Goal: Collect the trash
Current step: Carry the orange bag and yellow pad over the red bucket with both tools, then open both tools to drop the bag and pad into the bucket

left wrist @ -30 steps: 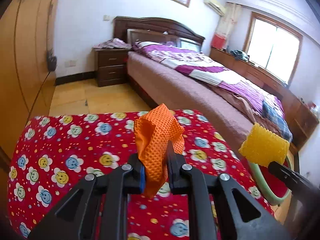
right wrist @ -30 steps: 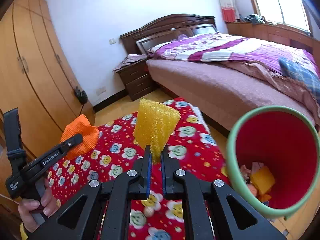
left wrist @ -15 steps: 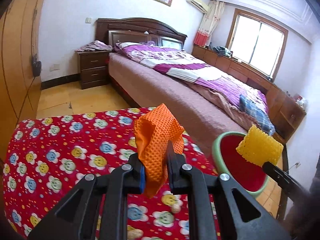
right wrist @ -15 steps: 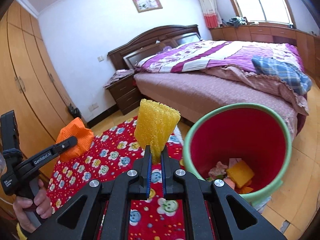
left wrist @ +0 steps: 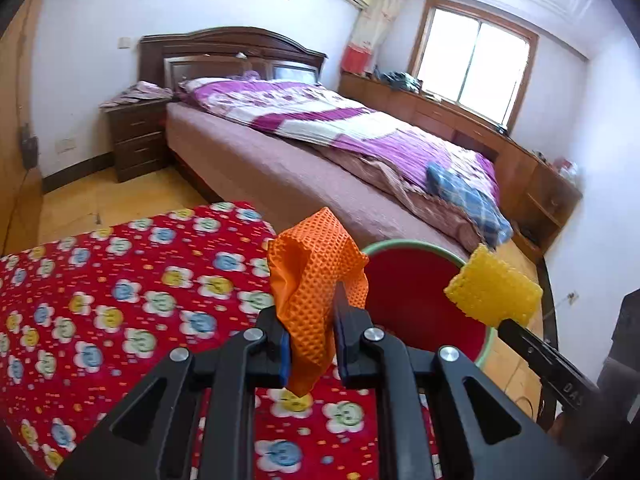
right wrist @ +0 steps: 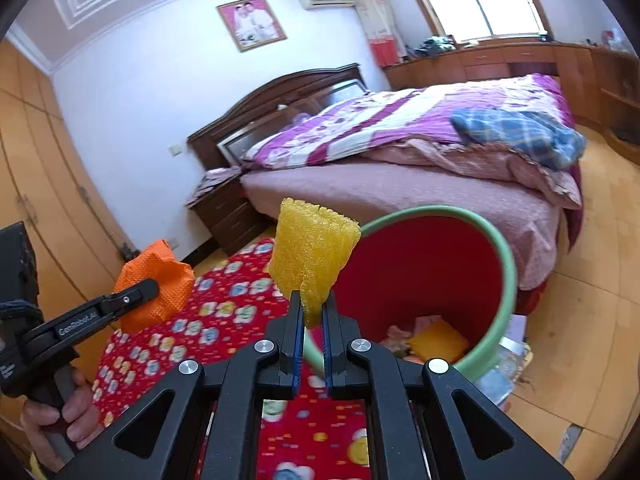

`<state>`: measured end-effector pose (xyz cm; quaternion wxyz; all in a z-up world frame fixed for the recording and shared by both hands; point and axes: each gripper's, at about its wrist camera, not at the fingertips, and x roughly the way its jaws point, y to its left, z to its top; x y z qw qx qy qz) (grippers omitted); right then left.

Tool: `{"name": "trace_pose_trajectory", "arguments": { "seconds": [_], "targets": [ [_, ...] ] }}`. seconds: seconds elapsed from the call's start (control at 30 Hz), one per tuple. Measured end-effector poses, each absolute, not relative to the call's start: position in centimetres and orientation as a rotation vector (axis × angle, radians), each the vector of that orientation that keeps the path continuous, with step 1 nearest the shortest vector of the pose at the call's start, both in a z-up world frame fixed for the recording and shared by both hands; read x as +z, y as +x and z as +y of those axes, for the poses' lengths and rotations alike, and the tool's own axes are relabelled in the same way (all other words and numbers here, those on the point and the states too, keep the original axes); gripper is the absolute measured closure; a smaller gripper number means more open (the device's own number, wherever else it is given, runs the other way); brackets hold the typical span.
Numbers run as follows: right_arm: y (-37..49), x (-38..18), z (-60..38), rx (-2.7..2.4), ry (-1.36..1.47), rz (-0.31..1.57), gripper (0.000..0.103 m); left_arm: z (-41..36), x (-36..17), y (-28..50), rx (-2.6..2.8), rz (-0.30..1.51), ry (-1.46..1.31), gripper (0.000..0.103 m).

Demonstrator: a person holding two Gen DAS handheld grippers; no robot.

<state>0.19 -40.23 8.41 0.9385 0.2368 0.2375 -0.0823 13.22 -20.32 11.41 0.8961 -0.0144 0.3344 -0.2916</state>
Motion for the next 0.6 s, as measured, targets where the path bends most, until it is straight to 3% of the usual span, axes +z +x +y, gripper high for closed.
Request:
{"name": "trace_pose_trajectory", "arguments": {
  "seconds": [0.6],
  "targets": [
    [0.3, 3.4, -45.0, -0.259, 0.557, 0.559, 0.093, -29.5, 5.0, 13.8, -0.741, 0.850, 0.053, 0.085]
  ]
}}
